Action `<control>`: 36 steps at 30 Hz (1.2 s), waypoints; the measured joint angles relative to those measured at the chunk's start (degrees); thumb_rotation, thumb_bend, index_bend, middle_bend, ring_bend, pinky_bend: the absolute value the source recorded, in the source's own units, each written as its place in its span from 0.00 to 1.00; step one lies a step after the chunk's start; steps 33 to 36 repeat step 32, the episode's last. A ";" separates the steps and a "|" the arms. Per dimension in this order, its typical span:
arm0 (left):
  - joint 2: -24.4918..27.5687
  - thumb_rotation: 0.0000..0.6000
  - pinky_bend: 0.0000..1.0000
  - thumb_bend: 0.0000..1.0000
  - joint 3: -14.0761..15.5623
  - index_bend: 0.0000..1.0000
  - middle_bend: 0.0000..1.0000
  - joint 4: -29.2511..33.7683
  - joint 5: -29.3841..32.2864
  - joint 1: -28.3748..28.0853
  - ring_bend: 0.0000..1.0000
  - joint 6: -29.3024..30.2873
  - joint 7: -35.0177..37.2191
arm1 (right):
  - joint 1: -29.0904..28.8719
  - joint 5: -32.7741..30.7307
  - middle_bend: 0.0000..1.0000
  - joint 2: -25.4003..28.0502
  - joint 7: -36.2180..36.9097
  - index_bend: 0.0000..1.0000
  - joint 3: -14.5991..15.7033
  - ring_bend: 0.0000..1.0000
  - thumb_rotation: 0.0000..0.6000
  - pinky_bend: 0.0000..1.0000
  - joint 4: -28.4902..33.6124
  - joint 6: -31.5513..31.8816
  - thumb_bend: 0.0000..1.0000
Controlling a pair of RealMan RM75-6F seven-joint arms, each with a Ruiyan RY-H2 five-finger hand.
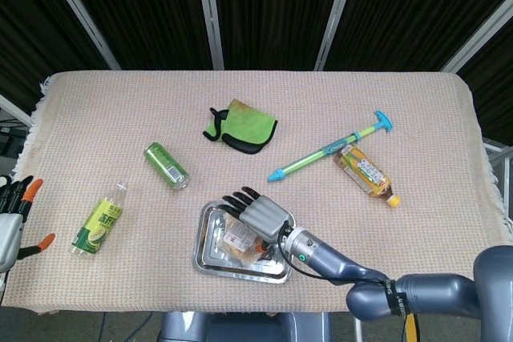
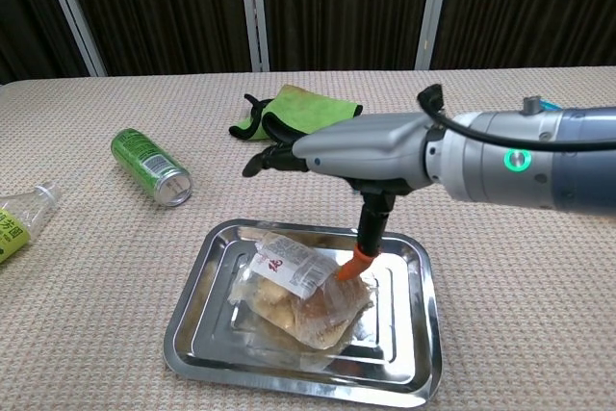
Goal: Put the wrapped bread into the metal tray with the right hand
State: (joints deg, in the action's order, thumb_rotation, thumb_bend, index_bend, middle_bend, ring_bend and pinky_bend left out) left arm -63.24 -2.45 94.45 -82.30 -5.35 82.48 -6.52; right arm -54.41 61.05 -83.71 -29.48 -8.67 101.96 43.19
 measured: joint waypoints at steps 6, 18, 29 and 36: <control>-0.03 0.99 0.00 0.18 -0.18 0.05 0.00 -0.01 -0.30 -0.16 0.00 0.25 0.17 | 2.46 0.54 0.09 6.70 -0.77 0.15 0.83 0.03 1.00 0.17 4.41 6.18 0.00; -0.36 0.99 0.00 0.18 -0.72 0.06 0.00 1.02 -1.21 -0.06 0.00 2.28 -1.22 | 17.68 9.75 0.23 13.76 7.44 0.26 4.97 0.14 1.00 0.22 1.81 25.75 0.06; 0.24 0.99 0.00 0.18 0.03 0.06 0.00 3.39 -1.59 1.20 0.00 3.67 -2.32 | 34.91 12.89 0.00 15.03 12.72 0.02 9.94 0.00 1.00 0.00 -5.76 43.23 0.06; 0.42 0.99 0.00 0.18 0.33 0.06 0.00 4.03 -2.34 1.52 0.00 4.33 -2.59 | 37.47 14.05 0.00 14.83 13.68 0.01 10.69 0.00 1.00 0.00 -6.74 45.93 0.06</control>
